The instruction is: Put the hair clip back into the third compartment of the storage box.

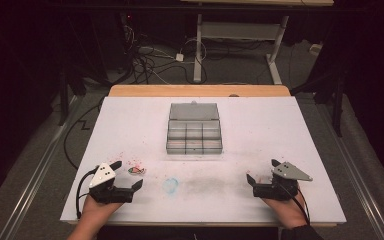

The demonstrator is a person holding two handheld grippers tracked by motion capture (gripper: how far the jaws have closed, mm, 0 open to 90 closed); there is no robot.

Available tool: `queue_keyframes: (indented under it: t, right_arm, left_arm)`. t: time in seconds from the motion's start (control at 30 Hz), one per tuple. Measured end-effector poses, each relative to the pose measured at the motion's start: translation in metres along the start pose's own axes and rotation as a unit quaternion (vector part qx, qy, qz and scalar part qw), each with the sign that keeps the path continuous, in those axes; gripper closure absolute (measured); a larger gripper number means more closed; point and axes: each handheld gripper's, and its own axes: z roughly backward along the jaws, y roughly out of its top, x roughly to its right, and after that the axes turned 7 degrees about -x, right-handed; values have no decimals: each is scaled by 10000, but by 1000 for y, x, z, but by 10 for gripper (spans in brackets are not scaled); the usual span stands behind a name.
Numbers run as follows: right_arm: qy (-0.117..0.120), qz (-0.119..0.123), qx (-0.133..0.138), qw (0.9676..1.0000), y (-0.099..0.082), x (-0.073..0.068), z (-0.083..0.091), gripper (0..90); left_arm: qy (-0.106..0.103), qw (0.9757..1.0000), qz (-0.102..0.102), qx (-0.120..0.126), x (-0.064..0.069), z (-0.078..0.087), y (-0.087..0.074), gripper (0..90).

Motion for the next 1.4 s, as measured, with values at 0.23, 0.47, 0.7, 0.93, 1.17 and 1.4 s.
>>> queue_keyframes:
  t: [0.23,0.47,0.7,0.93,1.17,1.4]
  right_arm:
    - [-23,50,33,10000,-1,-1,1,4]
    - [49,83,-2,10000,0,-1,0,5]
    - [95,82,-126,9998,1,-1,-2,4]
    - [225,16,-280,9994,3,2,-4,4]
    - [378,-137,-404,9984,2,5,-1,4]
    - [363,-75,-455,9983,1,4,-1,5]
  left_arm:
    - [-58,9999,97,52,-3,1,-1,32]
    - [-65,9999,150,29,-3,0,-1,32]
    - [-58,9999,152,30,-3,1,-1,74]
    - [-64,9999,134,15,-3,0,0,87]
    - [-121,9998,177,-5,-5,0,0,129]
    - [-181,9997,161,-51,-5,-1,1,179]
